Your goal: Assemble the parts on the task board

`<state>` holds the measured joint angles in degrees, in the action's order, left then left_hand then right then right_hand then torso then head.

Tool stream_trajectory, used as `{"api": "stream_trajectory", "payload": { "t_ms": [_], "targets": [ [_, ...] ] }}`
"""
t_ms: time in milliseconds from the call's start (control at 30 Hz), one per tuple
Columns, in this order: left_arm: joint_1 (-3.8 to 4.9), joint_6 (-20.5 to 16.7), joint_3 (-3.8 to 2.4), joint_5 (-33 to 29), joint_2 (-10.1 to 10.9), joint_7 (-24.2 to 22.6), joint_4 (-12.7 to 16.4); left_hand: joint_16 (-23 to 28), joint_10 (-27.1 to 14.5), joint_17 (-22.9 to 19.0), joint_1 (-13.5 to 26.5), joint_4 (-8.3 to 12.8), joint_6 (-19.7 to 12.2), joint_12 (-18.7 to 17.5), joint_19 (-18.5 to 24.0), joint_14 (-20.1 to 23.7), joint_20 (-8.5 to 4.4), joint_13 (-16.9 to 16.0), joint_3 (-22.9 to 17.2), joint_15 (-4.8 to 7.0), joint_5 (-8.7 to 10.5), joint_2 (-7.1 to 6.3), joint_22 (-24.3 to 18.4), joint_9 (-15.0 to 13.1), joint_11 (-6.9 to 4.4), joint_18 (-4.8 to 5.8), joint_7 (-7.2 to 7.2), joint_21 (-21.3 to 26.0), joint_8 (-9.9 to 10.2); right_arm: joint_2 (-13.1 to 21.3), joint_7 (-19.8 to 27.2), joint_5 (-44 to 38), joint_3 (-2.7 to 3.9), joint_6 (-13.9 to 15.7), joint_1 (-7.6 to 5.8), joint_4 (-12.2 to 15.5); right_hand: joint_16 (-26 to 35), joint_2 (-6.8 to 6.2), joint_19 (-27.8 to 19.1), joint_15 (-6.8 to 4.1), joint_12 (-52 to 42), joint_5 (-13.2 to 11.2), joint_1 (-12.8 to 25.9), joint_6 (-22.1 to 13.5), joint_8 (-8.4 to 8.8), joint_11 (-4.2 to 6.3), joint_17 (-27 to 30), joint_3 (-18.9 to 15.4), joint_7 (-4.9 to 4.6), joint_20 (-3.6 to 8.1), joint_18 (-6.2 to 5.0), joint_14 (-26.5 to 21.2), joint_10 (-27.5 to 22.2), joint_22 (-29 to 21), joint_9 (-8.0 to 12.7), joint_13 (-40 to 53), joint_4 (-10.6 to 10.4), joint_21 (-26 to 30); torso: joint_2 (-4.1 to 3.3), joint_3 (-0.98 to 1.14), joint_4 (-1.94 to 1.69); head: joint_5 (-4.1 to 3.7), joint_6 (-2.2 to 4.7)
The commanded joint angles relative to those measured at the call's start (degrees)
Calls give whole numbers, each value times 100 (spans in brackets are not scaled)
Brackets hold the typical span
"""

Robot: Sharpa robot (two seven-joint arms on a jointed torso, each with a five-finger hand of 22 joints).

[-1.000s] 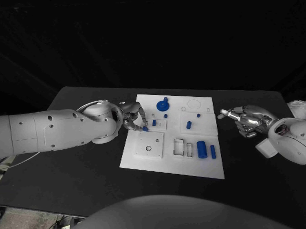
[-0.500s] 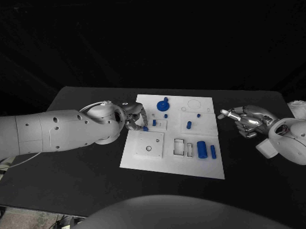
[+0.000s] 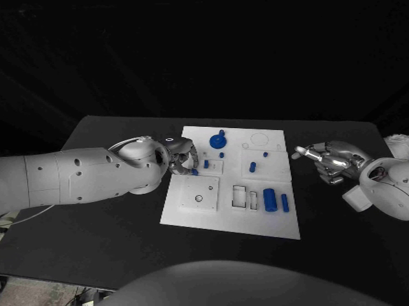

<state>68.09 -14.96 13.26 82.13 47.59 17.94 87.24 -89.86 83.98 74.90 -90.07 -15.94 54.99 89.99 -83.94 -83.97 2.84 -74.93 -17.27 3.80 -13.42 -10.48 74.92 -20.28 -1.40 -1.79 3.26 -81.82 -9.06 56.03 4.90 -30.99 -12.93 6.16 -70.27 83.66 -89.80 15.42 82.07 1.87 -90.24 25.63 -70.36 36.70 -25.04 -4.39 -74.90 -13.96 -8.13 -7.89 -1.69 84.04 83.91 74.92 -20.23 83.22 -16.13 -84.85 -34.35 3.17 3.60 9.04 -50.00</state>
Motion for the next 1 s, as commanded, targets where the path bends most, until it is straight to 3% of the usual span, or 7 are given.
{"api": "stream_trajectory", "payload": {
  "t_ms": [33, 500, 700, 1000],
  "targets": [
    [-9, 3, -1, 149, -25, -69, -11, -14, 602, 1510, -62, 18, 27, 1, -246, -603, -58, -1507, -24, 56, 4, 6, 1263, 18, -45, -9, -34, 4, 24, 4, 36, -35, -2, -72, 5, 6, -20, 4, -12, -50, 24, 16, -39, 52, 32, 66, -1510, 23, 3, 0, -37, 596, 609, 1236, 9, 678, -1, 31, -2, -2, 0, -3, 0],
    [-29, 57, -1, 250, -78, -26, -98, -14, 602, 1510, -88, 23, 64, 1, -244, -603, -82, -1507, -39, 81, -6, 7, 1262, 58, -69, -10, -49, 7, 26, 6, 38, -35, -2, -74, 9, 0, -20, 6, -9, -50, 24, 15, -38, 55, 32, 66, -1510, 24, 3, 0, -36, 596, 609, 1237, 10, 678, -7, 29, 1, 2, -1, 1, 0],
    [-47, 44, -1, 350, -98, -9, -124, -14, 602, 1510, -103, 51, 464, 1, -239, -603, -93, -1507, -6, 72, 38, 24, 1259, 70, -34, -9, 5, 15, -187, 6, 48, -35, -2, -73, 30, -7, -20, 6, -9, -50, 24, 15, -38, 55, 32, 66, -1510, 24, 3, 0, -36, 596, 609, 1237, 10, 678, -7, 29, -2, 0, 0, 2, 0],
    [-60, -57, -1, 410, -108, -59, -131, -14, 602, 1510, -105, 79, 626, 1, -240, -603, -93, -1507, 85, 74, 154, 29, 1260, 62, -47, -9, -23, 12, -343, -7, 50, -22, -2, -80, 52, -32, -20, 6, -9, -50, 24, 15, -38, 55, 32, 66, -1510, 24, 3, 0, -36, 596, 609, 1237, 10, 678, -7, 29, 0, 2, -2, 9, 0]
  ]
}}
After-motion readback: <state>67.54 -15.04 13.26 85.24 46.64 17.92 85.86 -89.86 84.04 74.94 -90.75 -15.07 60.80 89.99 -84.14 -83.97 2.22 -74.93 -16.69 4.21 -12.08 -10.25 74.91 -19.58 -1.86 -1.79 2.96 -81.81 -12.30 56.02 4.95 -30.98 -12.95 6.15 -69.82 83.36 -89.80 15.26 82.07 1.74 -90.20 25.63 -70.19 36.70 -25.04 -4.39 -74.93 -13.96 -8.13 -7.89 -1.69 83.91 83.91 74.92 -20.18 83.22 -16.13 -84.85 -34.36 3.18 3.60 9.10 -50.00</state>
